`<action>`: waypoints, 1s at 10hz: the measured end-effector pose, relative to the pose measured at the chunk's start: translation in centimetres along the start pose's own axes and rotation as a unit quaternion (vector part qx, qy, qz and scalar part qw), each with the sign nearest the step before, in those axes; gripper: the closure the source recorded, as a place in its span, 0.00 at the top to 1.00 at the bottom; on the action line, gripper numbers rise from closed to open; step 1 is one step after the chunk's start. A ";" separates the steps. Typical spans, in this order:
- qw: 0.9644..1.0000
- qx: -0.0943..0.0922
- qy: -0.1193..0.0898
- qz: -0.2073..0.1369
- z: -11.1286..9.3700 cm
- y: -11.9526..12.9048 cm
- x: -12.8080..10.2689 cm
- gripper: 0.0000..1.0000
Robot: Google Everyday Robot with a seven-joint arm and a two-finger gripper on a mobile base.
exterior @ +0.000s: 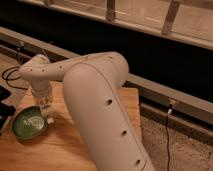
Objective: Place the bottle in the ceramic bowl
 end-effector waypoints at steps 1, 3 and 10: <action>1.000 0.002 0.011 -0.021 0.2 2.1 -0.1 0.00; 0.996 0.012 0.048 -0.075 0.7 6.7 0.5 0.00; 0.986 0.021 0.106 -0.127 2.1 10.1 1.0 0.43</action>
